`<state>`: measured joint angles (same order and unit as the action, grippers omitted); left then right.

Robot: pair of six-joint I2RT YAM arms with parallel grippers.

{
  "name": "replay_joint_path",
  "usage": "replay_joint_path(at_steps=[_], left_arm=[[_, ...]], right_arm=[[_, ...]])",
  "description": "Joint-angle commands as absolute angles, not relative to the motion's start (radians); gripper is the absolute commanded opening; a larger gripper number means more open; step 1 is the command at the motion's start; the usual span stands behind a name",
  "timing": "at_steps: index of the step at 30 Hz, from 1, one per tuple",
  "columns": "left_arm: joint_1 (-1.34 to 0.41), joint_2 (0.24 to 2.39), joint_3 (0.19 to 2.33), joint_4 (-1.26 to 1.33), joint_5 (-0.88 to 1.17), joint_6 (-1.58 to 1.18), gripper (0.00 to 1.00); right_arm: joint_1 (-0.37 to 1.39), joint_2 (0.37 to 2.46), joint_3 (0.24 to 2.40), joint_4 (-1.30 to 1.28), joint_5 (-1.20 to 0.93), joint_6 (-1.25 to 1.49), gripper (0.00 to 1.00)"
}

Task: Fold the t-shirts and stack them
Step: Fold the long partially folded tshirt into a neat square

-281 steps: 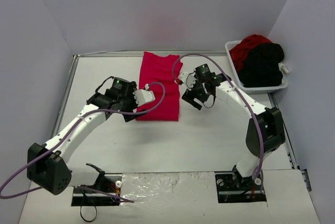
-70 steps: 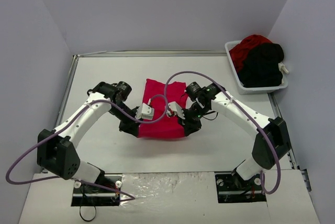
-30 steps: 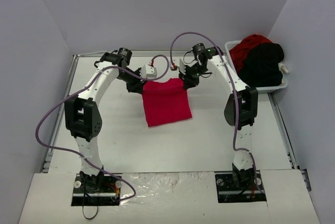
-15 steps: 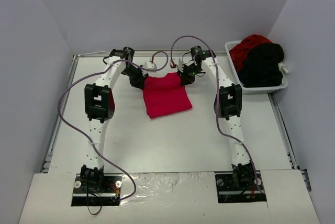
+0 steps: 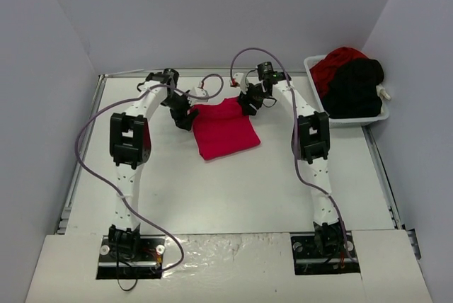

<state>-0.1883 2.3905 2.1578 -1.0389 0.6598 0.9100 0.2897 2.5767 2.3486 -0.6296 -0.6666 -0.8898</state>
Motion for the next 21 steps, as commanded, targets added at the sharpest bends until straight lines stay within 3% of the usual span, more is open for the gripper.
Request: replay_joint_path(at_steps=[1,5,6,7,9,11,12,13,15,21], left_arm=[[-0.187,2.165,2.073,-0.921,0.597,0.83,0.68],[-0.195,1.957,1.843,-0.747,0.516,0.68,0.81],[-0.193,1.927,1.742,-0.638,0.485,0.623,0.87],[-0.193,1.904,1.708,-0.591,0.398,0.523,1.0],[-0.177,1.885,1.683,-0.58,0.409,0.441,0.95],[-0.135,1.905,1.678,-0.598,0.498,0.289,0.94],[-0.123,1.914,1.677,-0.603,0.54,0.253,0.94],[-0.109,1.925,1.66,-0.606,0.617,0.22,0.94],[-0.106,1.927,1.625,-0.56,0.688,0.134,0.94],[-0.104,1.894,1.382,-0.211,0.892,-0.203,0.94]], right_arm=[[0.316,2.345,2.249,-0.451,-0.505,-0.792,0.55],[0.368,2.169,2.03,-0.293,-0.258,-0.736,0.6],[0.394,2.142,2.007,-0.263,-0.217,-0.727,0.61],[0.411,2.091,1.99,-0.261,-0.127,-0.716,0.64],[0.472,2.045,1.947,-0.268,-0.042,-0.703,0.66],[0.517,1.959,1.838,-0.268,0.073,-0.728,0.74],[0.537,1.933,1.795,-0.27,0.099,-0.757,0.79],[0.563,1.881,1.749,-0.275,0.115,-0.77,0.91],[0.562,1.817,1.616,-0.291,0.094,-0.756,1.0],[0.534,1.744,1.431,-0.521,-0.101,-0.69,0.91]])
